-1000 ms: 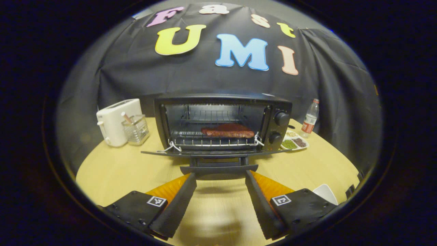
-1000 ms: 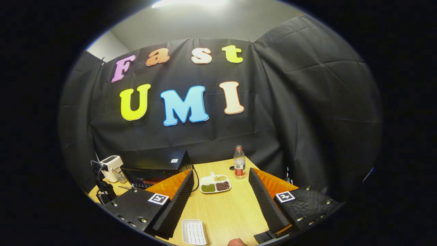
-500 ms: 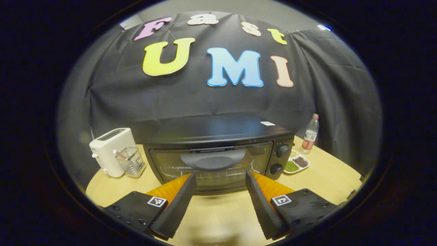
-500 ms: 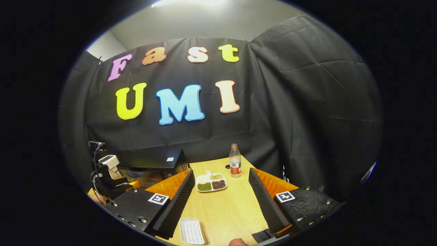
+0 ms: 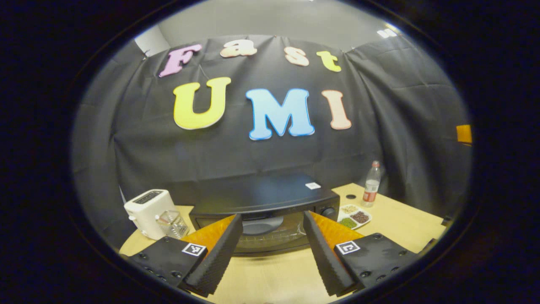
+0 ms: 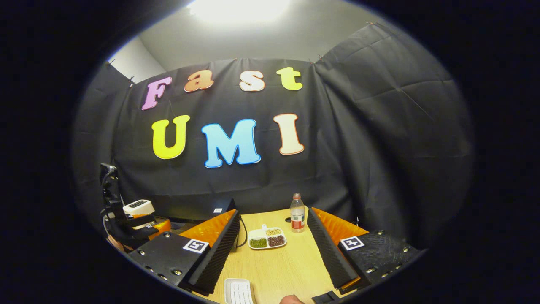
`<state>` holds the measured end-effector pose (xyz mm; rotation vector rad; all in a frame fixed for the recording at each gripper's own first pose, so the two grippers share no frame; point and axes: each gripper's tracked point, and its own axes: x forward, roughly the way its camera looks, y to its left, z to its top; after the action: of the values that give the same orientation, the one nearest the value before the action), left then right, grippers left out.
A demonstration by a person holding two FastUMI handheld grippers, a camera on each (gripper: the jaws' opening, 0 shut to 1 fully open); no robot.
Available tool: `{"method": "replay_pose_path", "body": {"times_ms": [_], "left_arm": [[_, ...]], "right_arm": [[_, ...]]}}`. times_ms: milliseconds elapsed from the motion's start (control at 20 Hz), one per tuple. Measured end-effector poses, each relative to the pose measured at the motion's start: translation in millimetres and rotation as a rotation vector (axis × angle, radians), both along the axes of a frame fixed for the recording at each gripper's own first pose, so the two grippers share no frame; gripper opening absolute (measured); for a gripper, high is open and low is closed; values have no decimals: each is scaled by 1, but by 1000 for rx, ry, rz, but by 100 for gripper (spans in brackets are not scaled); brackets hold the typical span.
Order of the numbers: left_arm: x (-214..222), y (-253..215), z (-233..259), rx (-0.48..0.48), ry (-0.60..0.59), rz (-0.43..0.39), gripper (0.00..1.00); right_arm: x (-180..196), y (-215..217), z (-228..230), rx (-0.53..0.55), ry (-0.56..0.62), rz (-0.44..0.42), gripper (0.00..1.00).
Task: Open the electric oven with the left hand, put the food in, and close the electric oven.
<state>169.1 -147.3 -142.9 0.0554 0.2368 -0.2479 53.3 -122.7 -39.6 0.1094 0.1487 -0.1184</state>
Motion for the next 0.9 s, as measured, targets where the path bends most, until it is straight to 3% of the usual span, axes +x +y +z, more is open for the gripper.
{"method": "replay_pose_path", "body": {"times_ms": [400,600,900], "left_arm": [[-99,11,103,-113,-93,176,97],[-131,40,136,-112,-135,245,95],[-157,80,161,-99,-176,308,96]], "right_arm": [[0,20,31,-74,-106,201,98],[-1,42,56,-73,-204,229,98],[-2,70,57,-35,-194,254,98]]}}
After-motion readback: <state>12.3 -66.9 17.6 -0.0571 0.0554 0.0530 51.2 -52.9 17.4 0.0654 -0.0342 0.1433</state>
